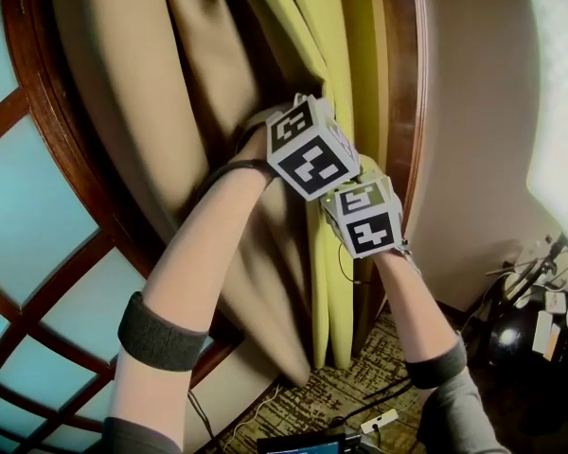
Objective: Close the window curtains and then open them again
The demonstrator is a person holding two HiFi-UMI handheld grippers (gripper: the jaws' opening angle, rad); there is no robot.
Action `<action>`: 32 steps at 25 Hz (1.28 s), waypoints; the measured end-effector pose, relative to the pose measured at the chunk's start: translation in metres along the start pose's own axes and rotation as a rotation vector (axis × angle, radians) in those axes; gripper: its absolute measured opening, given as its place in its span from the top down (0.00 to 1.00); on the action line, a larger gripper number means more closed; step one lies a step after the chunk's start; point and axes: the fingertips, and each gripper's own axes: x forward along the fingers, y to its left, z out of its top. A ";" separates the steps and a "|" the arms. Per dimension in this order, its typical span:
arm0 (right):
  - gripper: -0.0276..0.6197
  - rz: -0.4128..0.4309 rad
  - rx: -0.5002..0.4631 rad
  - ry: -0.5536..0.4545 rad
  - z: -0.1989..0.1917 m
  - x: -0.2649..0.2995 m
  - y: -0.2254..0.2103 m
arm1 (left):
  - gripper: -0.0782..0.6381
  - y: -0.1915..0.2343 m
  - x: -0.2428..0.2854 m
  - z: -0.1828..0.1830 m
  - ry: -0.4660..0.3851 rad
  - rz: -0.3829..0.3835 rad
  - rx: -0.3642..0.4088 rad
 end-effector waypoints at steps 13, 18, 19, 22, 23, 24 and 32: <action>0.95 -0.051 0.047 0.017 0.001 -0.069 0.081 | 0.71 -0.042 -0.111 -0.048 0.051 0.129 -0.033; 0.95 -0.067 0.053 0.054 0.001 -0.112 0.127 | 0.58 -0.066 -0.191 -0.067 0.057 0.185 -0.075; 0.95 -0.070 0.059 0.055 0.001 -0.123 0.138 | 0.54 -0.072 -0.208 -0.073 0.065 0.196 -0.085; 0.95 -0.084 0.053 0.052 0.005 -0.157 0.167 | 0.49 -0.085 -0.261 -0.091 0.081 0.252 -0.136; 0.95 -0.086 0.050 0.052 0.005 -0.169 0.177 | 0.49 -0.090 -0.280 -0.095 0.079 0.276 -0.147; 0.95 -0.088 0.052 0.051 0.006 -0.182 0.187 | 0.48 -0.096 -0.299 -0.098 0.078 0.296 -0.155; 0.95 -0.051 0.069 0.090 -0.026 -0.281 0.271 | 0.48 -0.179 -0.409 -0.127 0.105 0.298 -0.190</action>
